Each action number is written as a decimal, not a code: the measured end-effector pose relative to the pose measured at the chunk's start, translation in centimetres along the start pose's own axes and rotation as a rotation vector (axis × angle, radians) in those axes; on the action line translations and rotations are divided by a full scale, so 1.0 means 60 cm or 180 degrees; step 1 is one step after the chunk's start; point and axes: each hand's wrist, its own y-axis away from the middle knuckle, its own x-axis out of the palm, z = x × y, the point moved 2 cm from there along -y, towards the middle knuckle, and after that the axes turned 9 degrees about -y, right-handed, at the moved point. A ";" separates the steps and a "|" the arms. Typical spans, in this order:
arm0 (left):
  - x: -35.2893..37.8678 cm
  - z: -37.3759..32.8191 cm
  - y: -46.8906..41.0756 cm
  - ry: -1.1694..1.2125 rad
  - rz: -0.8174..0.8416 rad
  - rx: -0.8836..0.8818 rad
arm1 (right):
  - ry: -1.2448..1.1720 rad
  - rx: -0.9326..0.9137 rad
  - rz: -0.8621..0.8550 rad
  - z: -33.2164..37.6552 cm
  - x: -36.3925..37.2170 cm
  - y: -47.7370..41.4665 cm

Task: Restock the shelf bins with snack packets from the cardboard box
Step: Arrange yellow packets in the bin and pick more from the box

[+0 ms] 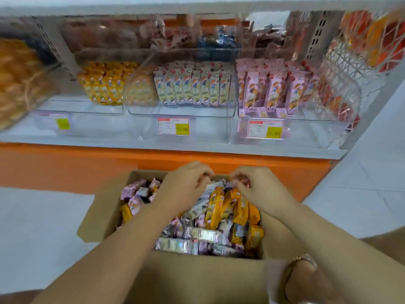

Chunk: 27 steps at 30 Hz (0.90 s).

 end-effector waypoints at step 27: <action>0.122 0.137 0.076 0.0611 0.0881 -0.1551 | 0.0209 0.1180 0.0961 -0.047 0.162 -0.029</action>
